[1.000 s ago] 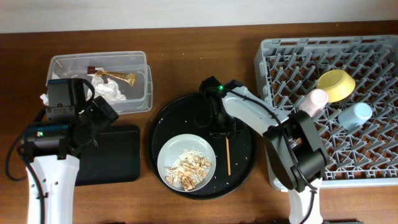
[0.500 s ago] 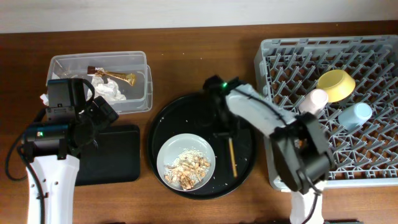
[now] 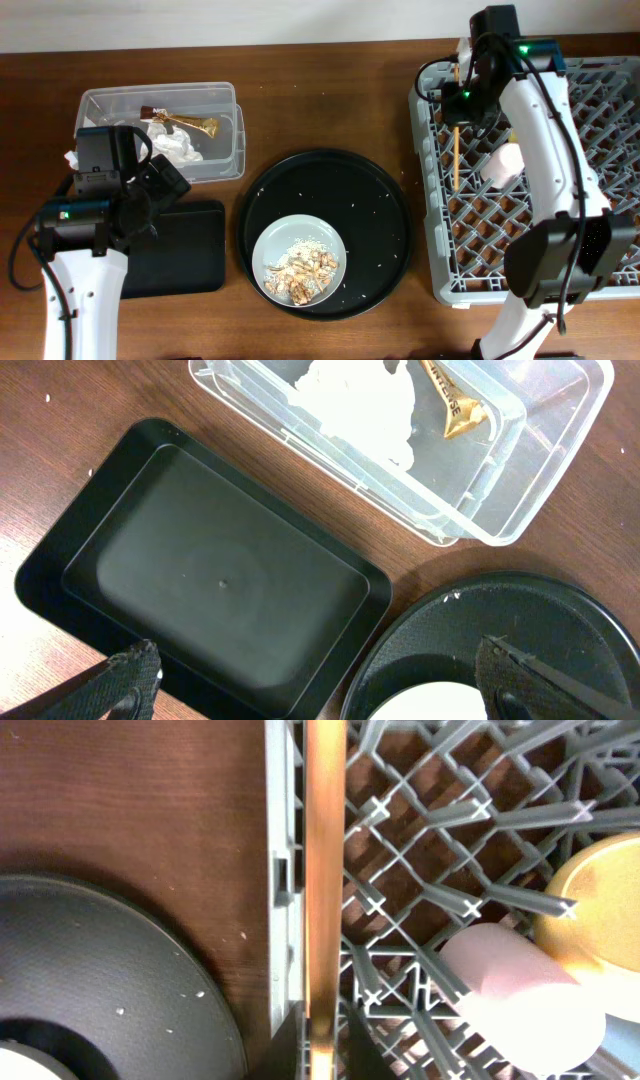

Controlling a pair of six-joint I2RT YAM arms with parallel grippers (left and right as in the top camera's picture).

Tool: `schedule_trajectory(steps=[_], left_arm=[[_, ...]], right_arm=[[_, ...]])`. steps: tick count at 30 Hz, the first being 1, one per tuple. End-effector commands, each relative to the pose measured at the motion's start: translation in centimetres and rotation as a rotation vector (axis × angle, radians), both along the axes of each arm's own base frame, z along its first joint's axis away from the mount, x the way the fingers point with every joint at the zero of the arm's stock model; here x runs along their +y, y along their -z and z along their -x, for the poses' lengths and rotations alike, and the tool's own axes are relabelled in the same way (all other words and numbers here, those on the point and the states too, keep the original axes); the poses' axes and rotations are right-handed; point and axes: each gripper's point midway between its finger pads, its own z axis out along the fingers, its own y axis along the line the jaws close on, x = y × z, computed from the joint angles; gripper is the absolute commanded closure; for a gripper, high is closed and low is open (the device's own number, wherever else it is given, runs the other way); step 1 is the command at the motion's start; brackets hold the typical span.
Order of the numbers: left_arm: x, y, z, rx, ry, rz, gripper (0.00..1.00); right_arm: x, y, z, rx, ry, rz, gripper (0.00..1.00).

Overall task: Sort waste into correct bins and load items into the dishwasher rack
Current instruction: 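Place the second chopstick in the rack beside the first, then reach the left gripper to the white plate of shells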

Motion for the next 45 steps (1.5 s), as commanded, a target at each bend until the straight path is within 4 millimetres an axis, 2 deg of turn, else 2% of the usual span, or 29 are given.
schedule_trajectory(steps=[1,3,6,9,12,14,15,16,17,18,20,22,23,26,28,40,42,45], left_arm=[[0.4,-0.4,0.1,-0.013,-0.016,-0.011,0.01],[0.4,-0.4,0.1,-0.013,-0.017,-0.010,0.01],[0.4,-0.4,0.1,-0.013,-0.017,-0.010,0.00],[0.4,-0.4,0.1,-0.013,-0.017,-0.010,0.01],[0.4,-0.4,0.1,-0.013,-0.017,-0.010,0.01],[0.4,-0.4,0.1,-0.013,-0.017,-0.010,0.01],[0.4,-0.4,0.1,-0.013,-0.017,-0.010,0.01],[0.4,-0.4,0.1,-0.013,-0.017,-0.010,0.00],[0.4,-0.4,0.1,-0.013,-0.017,-0.010,0.01],[0.4,-0.4,0.1,-0.013,-0.017,-0.010,0.00],[0.4,-0.4,0.1,-0.013,-0.017,-0.010,0.01],[0.4,-0.4,0.1,-0.013,-0.017,-0.010,0.01],[0.4,-0.4,0.1,-0.013,-0.017,-0.010,0.01],[0.4,-0.4,0.1,-0.013,-0.017,-0.010,0.00],[0.4,-0.4,0.1,-0.013,-0.017,-0.010,0.01],[0.4,-0.9,-0.8,-0.061,-0.016,-0.010,0.01],[-0.7,-0.7,-0.9,-0.057,0.015,0.043,0.01],[-4.3,0.4,0.9,0.024,0.107,0.231,0.01]], right_arm=[[-0.3,1.9,0.0,0.047,-0.005,0.009,0.41],[0.1,2.5,0.4,0.068,-0.006,-0.011,0.36],[1.0,3.8,1.3,0.117,0.048,-0.078,0.22],[2.2,3.1,2.1,0.134,0.064,-0.155,0.21],[1.9,0.1,3.6,0.098,0.094,-0.155,0.21],[1.6,-2.9,5.1,0.049,0.095,-0.144,0.21],[0.9,-5.0,6.0,-0.003,0.104,-0.130,0.21],[-0.7,-7.1,7.3,-0.050,0.142,-0.106,0.20],[-2.3,-8.0,8.0,-0.069,0.196,-0.082,0.17],[-4.0,-8.5,8.5,-0.080,0.248,-0.067,0.05],[-7.6,-8.4,9.6,-0.062,0.355,-0.064,0.02],[-11.7,-7.7,11.8,-0.007,0.493,-0.081,0.02],[-12.8,-7.4,12.8,0.018,0.539,-0.098,0.02],[-15.0,-7.2,13.8,0.020,0.613,-0.109,0.02],[-15.5,-7.2,14.0,0.019,0.631,-0.110,0.02],[-15.4,-7.2,13.9,0.019,0.628,-0.110,0.01],[-15.5,-7.2,13.9,0.019,0.629,-0.110,0.02],[-15.5,-7.2,13.9,0.019,0.629,-0.110,0.02]])
